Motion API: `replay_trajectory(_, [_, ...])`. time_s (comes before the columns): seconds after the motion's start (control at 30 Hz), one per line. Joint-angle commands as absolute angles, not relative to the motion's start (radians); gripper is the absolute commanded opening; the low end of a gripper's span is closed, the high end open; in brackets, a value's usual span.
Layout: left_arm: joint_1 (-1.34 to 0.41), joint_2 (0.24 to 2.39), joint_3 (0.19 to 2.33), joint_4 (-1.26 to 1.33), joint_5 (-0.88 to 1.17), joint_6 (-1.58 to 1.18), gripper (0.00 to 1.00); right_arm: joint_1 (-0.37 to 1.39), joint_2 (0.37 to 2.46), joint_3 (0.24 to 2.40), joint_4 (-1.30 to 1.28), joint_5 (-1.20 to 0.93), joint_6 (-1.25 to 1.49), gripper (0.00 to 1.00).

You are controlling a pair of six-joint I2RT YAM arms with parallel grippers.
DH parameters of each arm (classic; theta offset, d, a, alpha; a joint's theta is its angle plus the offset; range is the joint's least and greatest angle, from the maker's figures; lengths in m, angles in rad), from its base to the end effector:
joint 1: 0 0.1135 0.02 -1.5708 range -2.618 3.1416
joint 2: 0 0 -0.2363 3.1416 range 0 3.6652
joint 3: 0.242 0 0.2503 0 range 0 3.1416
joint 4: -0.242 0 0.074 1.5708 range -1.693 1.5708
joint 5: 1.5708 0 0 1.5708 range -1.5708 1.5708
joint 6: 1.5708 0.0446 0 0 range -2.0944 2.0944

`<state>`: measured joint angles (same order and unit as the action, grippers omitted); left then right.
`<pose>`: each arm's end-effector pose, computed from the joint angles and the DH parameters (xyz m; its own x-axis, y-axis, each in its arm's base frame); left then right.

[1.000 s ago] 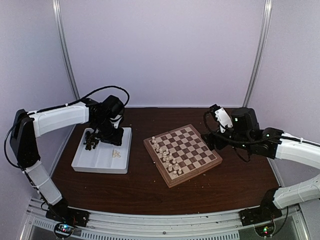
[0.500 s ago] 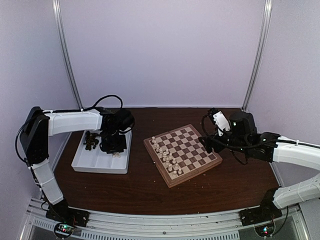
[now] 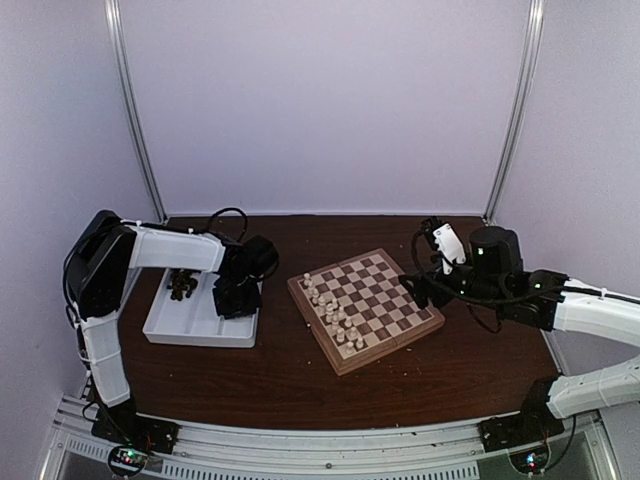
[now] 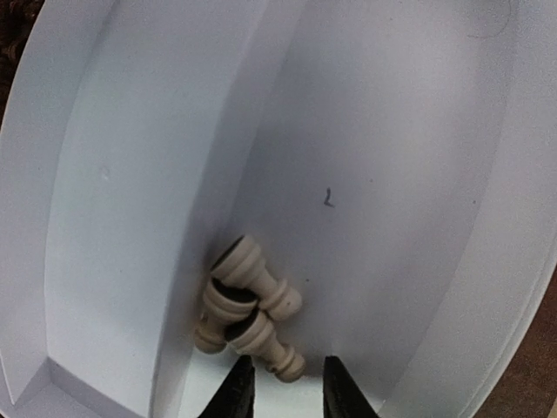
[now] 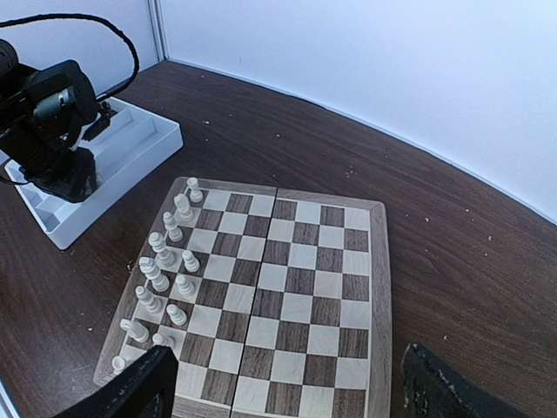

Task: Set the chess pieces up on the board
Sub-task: Pick up the chess piece from the storage box.

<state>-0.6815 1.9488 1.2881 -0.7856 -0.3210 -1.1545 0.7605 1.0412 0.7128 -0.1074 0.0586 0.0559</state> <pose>0.2809 -0.2098 0.1159 -0.8305 -0.4438 -0.3365 -0.4754 0.8797 0.0130 0.1883 0.1756 0.2458 -0.3417 -0.2481 -0.9065 -0.6315 0.7749 0.0260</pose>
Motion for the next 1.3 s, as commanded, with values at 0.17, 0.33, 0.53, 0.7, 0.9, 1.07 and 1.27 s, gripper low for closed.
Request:
replay_trajectory(0.17, [-0.649, 1.974, 1.295, -0.713, -0.342, -1.224, 0.28, 0.755, 1.020, 0.704, -0.079, 0.022, 0.056, 0.91])
replay_trajectory(0.33, [-0.625, 1.976, 1.296, -0.721, -0.347, -1.229, 0.28, 0.755, 1.031, 0.709, -0.080, 0.013, 0.047, 0.90])
replay_trajectory(0.53, [-0.619, 1.973, 1.299, -0.726, -0.359, -1.221, 0.25, 0.755, 1.051, 0.716, -0.075, 0.002, 0.039, 0.91])
replay_trajectory(0.7, [-0.614, 1.959, 1.303, -0.745, -0.358, -1.223, 0.06, 0.754, 1.058, 0.722, -0.072, 0.003, 0.036, 0.91])
replay_trajectory(0.9, [-0.614, 1.884, 1.296, -0.757, -0.303, -1.205, 0.00, 0.755, 1.069, 0.725, -0.072, -0.035, 0.049, 0.90])
replay_trajectory(1.07, [-0.615, 1.800, 1.276, -0.770, -0.221, -1.187, 0.00, 0.755, 1.079, 0.735, -0.070, -0.064, 0.066, 0.90])
replay_trajectory(1.27, [-0.614, 1.708, 1.262, -0.784, -0.099, -1.018, 0.00, 0.756, 1.124, 0.800, -0.100, -0.183, 0.086, 0.90])
